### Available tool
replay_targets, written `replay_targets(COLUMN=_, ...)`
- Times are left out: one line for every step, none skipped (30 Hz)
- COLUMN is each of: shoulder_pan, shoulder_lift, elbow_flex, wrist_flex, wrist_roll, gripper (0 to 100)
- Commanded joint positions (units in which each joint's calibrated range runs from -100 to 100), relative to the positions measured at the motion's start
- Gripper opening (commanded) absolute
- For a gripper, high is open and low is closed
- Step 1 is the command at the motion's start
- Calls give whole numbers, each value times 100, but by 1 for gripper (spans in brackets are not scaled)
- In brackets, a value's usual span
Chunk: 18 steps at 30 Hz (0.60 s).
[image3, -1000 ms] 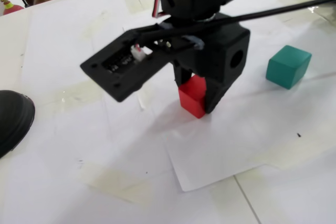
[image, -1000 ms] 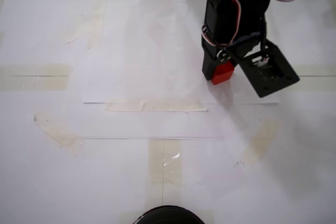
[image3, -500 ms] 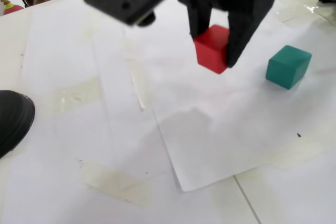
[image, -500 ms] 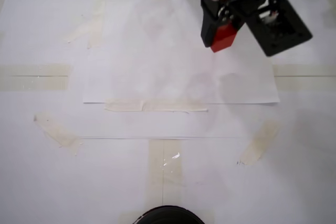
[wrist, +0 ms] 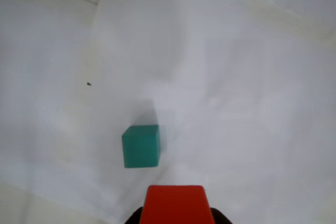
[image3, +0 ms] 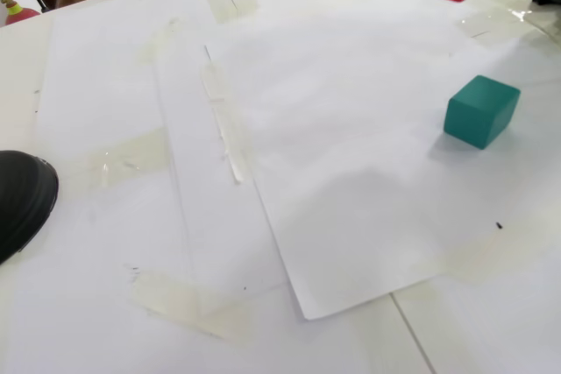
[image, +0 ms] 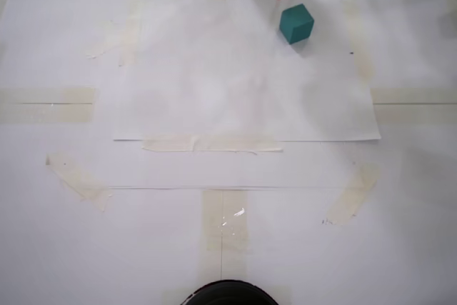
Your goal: Put the red cube on the top of the blue cube.
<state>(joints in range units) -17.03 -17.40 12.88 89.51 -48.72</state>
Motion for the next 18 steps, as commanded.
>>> replay_targets(shoulder_pan=-235, shoulder_lift=-913, elbow_flex=877, wrist_flex=-402, wrist_roll=-186, gripper=12)
replay_targets(shoulder_pan=-288, shoulder_lift=-973, elbow_flex=995, wrist_flex=-459, wrist_roll=-210, gripper=12)
replay_targets(shoulder_pan=-348, shoulder_lift=-1007, elbow_flex=1104, wrist_flex=-516, wrist_roll=-230, gripper=12)
replay_targets(shoulder_pan=-432, shoulder_lift=-1024, elbow_flex=1186, wrist_flex=-565, wrist_roll=-249, gripper=12)
replay_targets(shoulder_pan=-522, shoulder_lift=-1024, elbow_flex=1259, wrist_flex=-614, wrist_roll=-283, gripper=12)
replay_targets(shoulder_pan=-583, shoulder_lift=-1024, elbow_flex=1313, wrist_flex=-655, wrist_roll=-313, gripper=12)
replay_targets(shoulder_pan=-643, shoulder_lift=-1024, elbow_flex=1359, wrist_flex=-687, wrist_roll=-347, gripper=12)
replay_targets(shoulder_pan=-719, shoulder_lift=-1007, elbow_flex=1422, wrist_flex=-753, wrist_roll=-391, gripper=12)
replay_targets(shoulder_pan=-818, shoulder_lift=-981, elbow_flex=1513, wrist_flex=-875, wrist_roll=-430, gripper=12)
replay_targets(shoulder_pan=-886, shoulder_lift=-947, elbow_flex=1567, wrist_flex=-997, wrist_roll=-464, gripper=12)
replay_targets(shoulder_pan=-954, shoulder_lift=-887, elbow_flex=1595, wrist_flex=-1111, wrist_roll=-488, gripper=12)
replay_targets(shoulder_pan=-992, shoulder_lift=-844, elbow_flex=1604, wrist_flex=-1152, wrist_roll=-518, gripper=12)
replay_targets(shoulder_pan=-1022, shoulder_lift=-810, elbow_flex=1604, wrist_flex=-1177, wrist_roll=-557, gripper=12)
replay_targets(shoulder_pan=-1083, shoulder_lift=-758, elbow_flex=1604, wrist_flex=-1209, wrist_roll=-615, gripper=12)
replay_targets(shoulder_pan=-1136, shoulder_lift=-689, elbow_flex=1604, wrist_flex=-1250, wrist_roll=-689, gripper=12)
replay_targets(shoulder_pan=-1166, shoulder_lift=-604, elbow_flex=1576, wrist_flex=-1291, wrist_roll=-752, gripper=12)
replay_targets(shoulder_pan=-1173, shoulder_lift=-509, elbow_flex=1531, wrist_flex=-1323, wrist_roll=-777, gripper=12)
replay_targets(shoulder_pan=-1173, shoulder_lift=-449, elbow_flex=1522, wrist_flex=-1340, wrist_roll=-781, gripper=12)
